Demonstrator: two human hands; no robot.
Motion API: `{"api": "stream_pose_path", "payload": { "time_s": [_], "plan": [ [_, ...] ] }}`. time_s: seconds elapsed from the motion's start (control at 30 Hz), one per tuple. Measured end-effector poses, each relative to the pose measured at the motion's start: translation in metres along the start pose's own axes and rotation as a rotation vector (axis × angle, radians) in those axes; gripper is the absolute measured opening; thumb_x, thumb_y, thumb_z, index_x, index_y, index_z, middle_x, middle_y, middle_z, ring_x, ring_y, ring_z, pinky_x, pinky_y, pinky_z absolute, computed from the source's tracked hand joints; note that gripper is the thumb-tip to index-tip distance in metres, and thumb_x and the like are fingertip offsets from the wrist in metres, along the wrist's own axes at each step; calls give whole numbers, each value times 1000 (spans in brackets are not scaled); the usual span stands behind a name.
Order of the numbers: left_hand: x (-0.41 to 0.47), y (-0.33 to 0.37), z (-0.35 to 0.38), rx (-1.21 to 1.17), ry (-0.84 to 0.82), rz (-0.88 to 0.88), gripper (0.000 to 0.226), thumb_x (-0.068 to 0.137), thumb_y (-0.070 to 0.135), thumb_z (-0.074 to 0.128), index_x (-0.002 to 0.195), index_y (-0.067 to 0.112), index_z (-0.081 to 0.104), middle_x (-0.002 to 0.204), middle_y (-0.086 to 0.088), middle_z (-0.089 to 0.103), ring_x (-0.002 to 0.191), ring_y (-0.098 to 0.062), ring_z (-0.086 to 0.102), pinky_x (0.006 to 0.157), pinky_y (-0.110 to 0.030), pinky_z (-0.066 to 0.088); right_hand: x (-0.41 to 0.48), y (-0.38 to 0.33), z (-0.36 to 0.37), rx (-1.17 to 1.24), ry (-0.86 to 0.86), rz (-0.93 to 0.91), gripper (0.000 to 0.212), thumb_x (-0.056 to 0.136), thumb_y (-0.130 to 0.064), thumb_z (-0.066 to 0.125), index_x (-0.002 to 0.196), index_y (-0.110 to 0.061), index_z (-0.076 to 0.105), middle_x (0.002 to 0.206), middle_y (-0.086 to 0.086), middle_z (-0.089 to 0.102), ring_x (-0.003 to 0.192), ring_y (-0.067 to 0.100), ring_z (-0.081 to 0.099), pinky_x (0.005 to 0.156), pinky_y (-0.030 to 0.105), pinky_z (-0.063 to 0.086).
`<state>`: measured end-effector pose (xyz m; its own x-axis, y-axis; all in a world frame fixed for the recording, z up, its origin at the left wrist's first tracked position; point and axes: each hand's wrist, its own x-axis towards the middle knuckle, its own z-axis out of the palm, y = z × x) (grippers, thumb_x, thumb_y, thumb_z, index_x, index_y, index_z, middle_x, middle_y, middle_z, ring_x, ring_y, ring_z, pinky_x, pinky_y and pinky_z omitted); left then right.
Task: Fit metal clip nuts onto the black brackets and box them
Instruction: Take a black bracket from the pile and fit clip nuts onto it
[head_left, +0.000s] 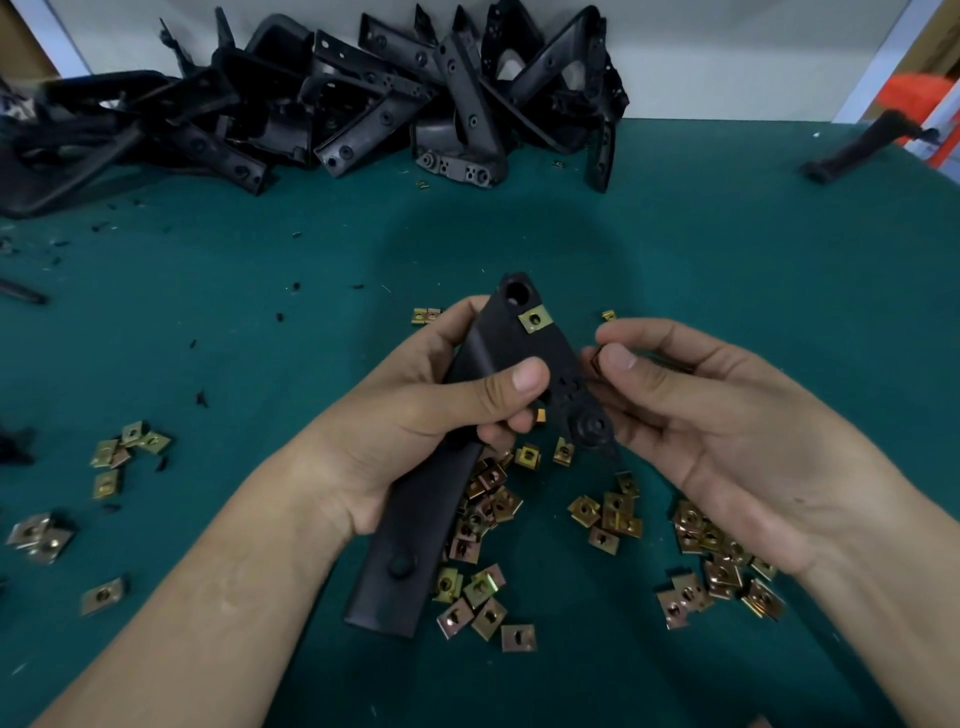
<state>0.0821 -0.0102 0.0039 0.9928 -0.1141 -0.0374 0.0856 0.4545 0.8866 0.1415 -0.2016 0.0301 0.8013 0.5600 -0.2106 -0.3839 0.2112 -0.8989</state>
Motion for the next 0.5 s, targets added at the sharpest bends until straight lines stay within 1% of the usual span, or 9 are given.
{"api": "stream_pose_path", "payload": {
  "time_s": [0.07, 0.17, 0.3, 0.5],
  "plan": [
    [0, 0, 0, 16, 6, 1, 37, 76, 13, 76, 109, 13, 59, 75, -1, 61, 61, -8, 57, 50, -16, 46, 0, 1, 1, -18, -7, -5, 20, 58, -20, 79, 78, -20, 80, 92, 13, 77, 79, 17, 74, 72, 24, 60],
    [0, 0, -1, 21, 15, 4, 35, 75, 14, 77, 106, 14, 62, 74, -2, 59, 61, -9, 56, 51, -16, 46, 0, 1, 1, -72, -1, -27, 20, 58, -24, 80, 78, -20, 81, 85, 9, 77, 75, 15, 73, 71, 23, 59],
    [1, 0, -2, 31, 8, 26, 35, 78, 14, 76, 108, 13, 59, 74, 0, 60, 62, -8, 55, 52, -16, 45, -1, 1, 1, -138, 27, -41, 17, 59, -35, 79, 70, -21, 78, 74, 2, 73, 65, 9, 68, 63, 20, 57],
    [-1, 0, -1, 33, 6, 23, 34, 76, 15, 77, 107, 17, 63, 77, 0, 60, 62, -9, 56, 52, -16, 46, -3, 2, 4, -182, 15, -20, 19, 58, -35, 80, 69, -20, 76, 73, 4, 72, 62, 12, 66, 61, 22, 57]
  ]
}}
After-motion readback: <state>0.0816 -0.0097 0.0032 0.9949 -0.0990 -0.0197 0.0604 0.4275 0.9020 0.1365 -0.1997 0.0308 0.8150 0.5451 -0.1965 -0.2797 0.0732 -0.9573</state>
